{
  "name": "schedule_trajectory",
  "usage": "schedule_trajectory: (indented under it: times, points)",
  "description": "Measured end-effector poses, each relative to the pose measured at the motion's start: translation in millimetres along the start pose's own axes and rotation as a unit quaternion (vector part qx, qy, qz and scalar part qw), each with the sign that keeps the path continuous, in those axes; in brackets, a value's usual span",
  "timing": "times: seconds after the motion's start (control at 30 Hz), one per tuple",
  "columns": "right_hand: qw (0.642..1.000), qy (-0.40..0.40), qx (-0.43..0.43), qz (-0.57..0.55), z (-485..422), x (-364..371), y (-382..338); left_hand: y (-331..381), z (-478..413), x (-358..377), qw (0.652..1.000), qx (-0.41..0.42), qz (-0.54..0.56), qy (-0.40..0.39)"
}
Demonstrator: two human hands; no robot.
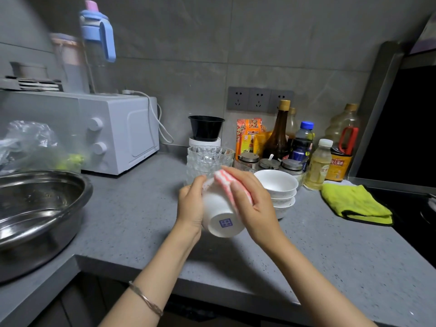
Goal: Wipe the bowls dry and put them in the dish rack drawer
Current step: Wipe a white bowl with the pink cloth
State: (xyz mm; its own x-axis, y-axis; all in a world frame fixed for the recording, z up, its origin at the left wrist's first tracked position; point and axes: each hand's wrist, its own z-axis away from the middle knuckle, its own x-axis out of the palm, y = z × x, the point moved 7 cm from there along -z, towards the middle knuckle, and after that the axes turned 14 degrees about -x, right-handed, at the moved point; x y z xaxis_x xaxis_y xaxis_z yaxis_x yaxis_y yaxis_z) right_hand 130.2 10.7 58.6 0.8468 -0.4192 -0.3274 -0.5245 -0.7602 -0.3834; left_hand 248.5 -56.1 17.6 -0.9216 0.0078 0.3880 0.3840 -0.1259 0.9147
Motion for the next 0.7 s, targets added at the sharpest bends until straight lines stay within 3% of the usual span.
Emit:
schedule_trajectory:
  times: [0.13,0.27,0.53,0.6,0.7]
  points:
    - [0.974,0.031,0.149,-0.168,6.7,2.2,17.3,-7.4,-3.5,-8.3,0.997,-0.04,0.062,0.008]
    - [0.957,0.022,0.219,-0.19,11.8,2.2,22.8,-12.0,-6.1,-10.6,0.998,-0.052,0.031,-0.002]
    - [0.985,-0.029,0.142,-0.099,-6.4,-1.7,19.8,26.6,6.8,15.3,0.974,0.089,-0.2,-0.063]
    - [0.989,0.003,0.115,-0.089,-5.6,-3.4,18.3,26.2,5.9,13.9,0.978,0.09,-0.182,-0.045]
    - [0.995,0.027,0.064,-0.065,-2.6,-7.5,9.5,22.0,4.4,-0.4,0.997,0.039,-0.069,0.011]
